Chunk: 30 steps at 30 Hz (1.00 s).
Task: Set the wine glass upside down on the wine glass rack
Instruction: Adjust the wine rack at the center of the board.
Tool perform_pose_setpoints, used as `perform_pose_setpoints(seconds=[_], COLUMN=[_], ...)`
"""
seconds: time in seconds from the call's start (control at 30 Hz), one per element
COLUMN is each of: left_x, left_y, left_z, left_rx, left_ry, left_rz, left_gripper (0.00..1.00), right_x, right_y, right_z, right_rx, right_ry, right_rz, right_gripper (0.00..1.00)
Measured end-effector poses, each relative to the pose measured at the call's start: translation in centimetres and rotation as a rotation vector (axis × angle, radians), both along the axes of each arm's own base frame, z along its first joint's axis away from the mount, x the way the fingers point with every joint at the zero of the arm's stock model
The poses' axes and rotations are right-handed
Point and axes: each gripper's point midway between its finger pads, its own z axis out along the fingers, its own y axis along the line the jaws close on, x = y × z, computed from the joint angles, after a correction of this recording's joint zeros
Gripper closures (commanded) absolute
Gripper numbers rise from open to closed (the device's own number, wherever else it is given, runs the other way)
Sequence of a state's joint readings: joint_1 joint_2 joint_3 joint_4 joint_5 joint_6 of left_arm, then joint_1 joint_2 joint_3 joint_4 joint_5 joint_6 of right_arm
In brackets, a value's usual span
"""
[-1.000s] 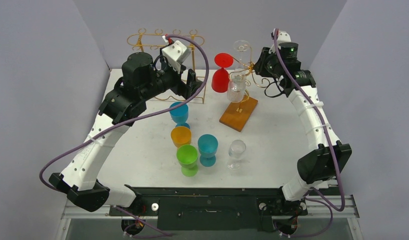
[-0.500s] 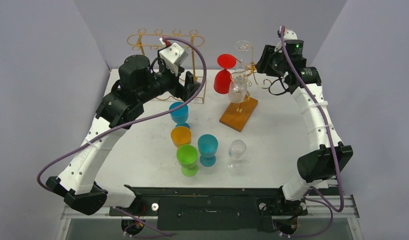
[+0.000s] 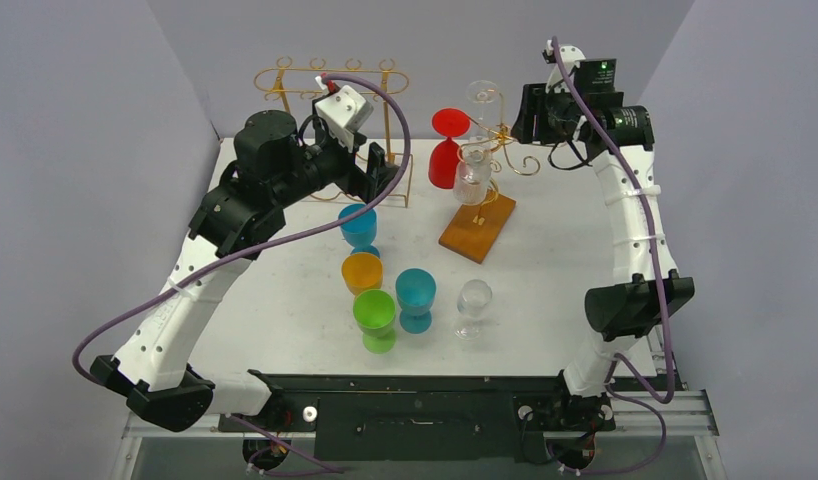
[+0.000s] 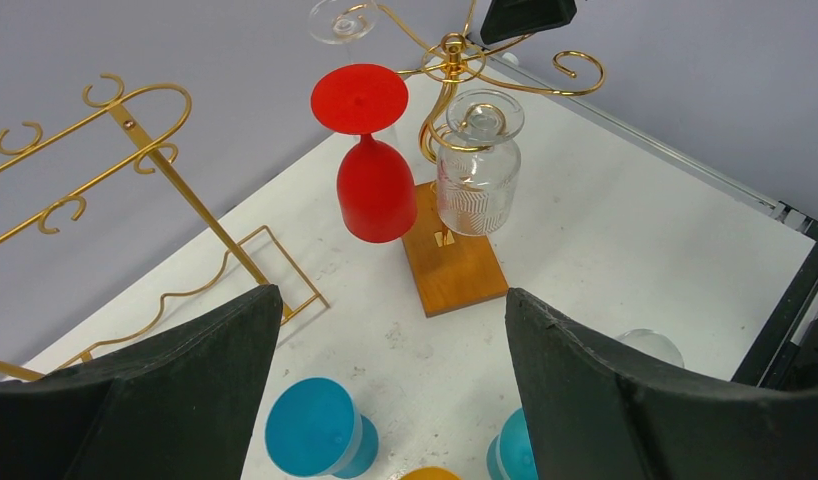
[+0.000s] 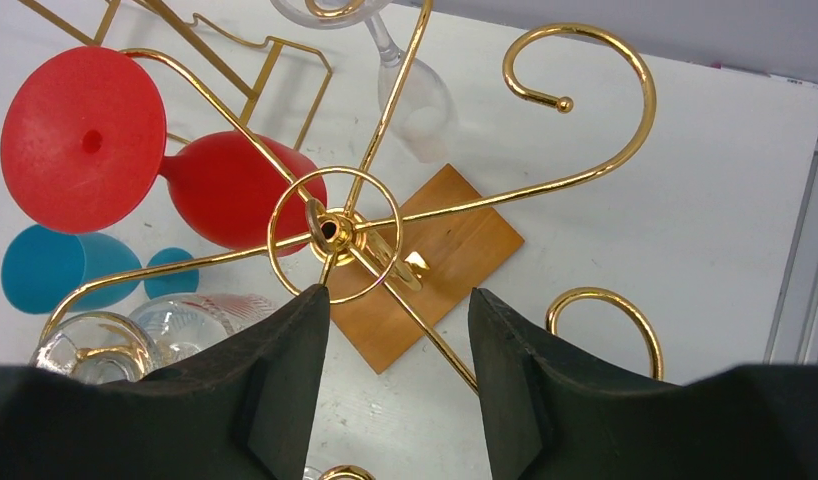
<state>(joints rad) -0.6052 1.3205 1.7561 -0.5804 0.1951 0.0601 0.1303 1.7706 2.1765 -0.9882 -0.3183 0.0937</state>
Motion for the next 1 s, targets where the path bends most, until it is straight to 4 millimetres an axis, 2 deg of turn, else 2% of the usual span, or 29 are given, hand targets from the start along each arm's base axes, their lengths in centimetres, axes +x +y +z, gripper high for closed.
perform_pose_setpoints(seconds=[0.1, 0.4, 0.53, 0.67, 0.9, 1.0], left_x=[0.0, 0.2, 0.1, 0.1, 0.1, 0.1], left_y=[0.1, 0.5, 0.6, 0.7, 0.8, 0.8], left_z=[0.0, 0.2, 0.3, 0.4, 0.4, 0.4], left_rx=[0.000, -0.003, -0.005, -0.005, -0.005, -0.003], left_ry=[-0.001, -0.004, -0.006, -0.011, -0.012, -0.013], left_rz=[0.001, 0.009, 0.008, 0.009, 0.012, 0.012], left_gripper=[0.20, 0.20, 0.19, 0.19, 0.19, 0.19], right_x=[-0.2, -0.7, -1.0, -1.2, -0.5, -0.7], right_y=[0.0, 1.0, 1.4, 1.6, 1.9, 1.9], right_z=[0.3, 3.3, 3.8, 3.1, -0.4, -0.9], right_rx=[-0.024, -0.098, -0.148, -0.196, -0.246, -0.272], right_ry=[-0.011, -0.144, -0.191, -0.191, -0.131, -0.127], right_rz=[0.040, 0.217, 0.309, 0.393, 0.510, 0.544], right_gripper=[0.49, 0.30, 0.29, 0.29, 0.29, 0.29])
